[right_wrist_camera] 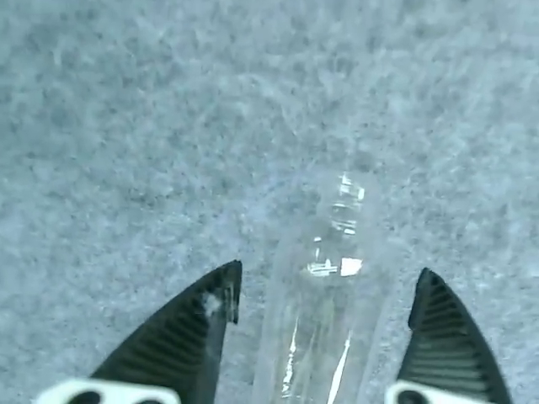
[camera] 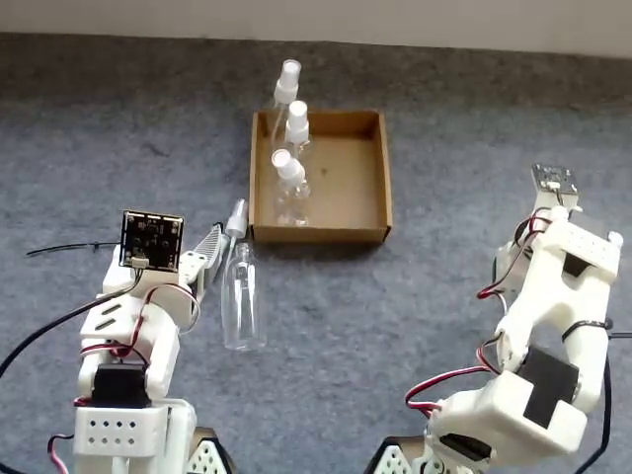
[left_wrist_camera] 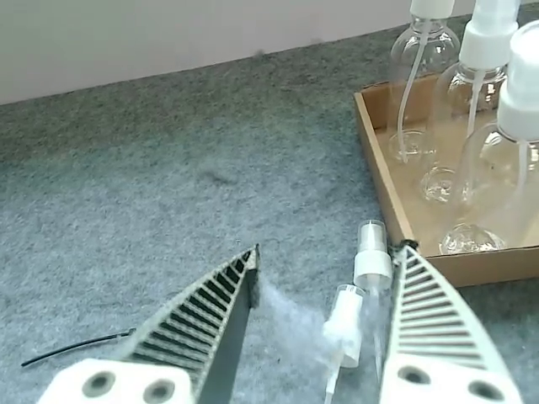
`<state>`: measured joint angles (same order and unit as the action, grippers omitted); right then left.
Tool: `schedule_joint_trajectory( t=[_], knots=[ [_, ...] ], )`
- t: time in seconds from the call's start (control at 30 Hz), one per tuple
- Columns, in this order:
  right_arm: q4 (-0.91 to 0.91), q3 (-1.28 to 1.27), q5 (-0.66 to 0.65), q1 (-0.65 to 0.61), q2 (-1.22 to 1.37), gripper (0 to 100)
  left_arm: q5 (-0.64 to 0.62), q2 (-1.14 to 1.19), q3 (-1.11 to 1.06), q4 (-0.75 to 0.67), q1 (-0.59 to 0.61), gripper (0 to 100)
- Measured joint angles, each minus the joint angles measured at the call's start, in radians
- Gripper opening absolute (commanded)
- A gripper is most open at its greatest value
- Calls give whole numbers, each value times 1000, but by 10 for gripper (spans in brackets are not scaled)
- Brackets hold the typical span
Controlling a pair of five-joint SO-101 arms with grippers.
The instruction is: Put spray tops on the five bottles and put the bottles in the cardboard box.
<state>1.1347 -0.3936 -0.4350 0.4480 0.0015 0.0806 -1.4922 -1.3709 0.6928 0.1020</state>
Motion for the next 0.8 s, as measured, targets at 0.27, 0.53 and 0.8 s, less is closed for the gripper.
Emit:
schedule_joint_trajectory(
  t=[0.27,0.53,0.8],
  knots=[
    [0,-2,0,12,0,228,0,0,0,0,0,234],
    [-2,-58,-12,37,0,228,0,0,0,0,0,234],
    [0,-69,-55,37,0,224,0,0,0,0,0,234]
  ],
)
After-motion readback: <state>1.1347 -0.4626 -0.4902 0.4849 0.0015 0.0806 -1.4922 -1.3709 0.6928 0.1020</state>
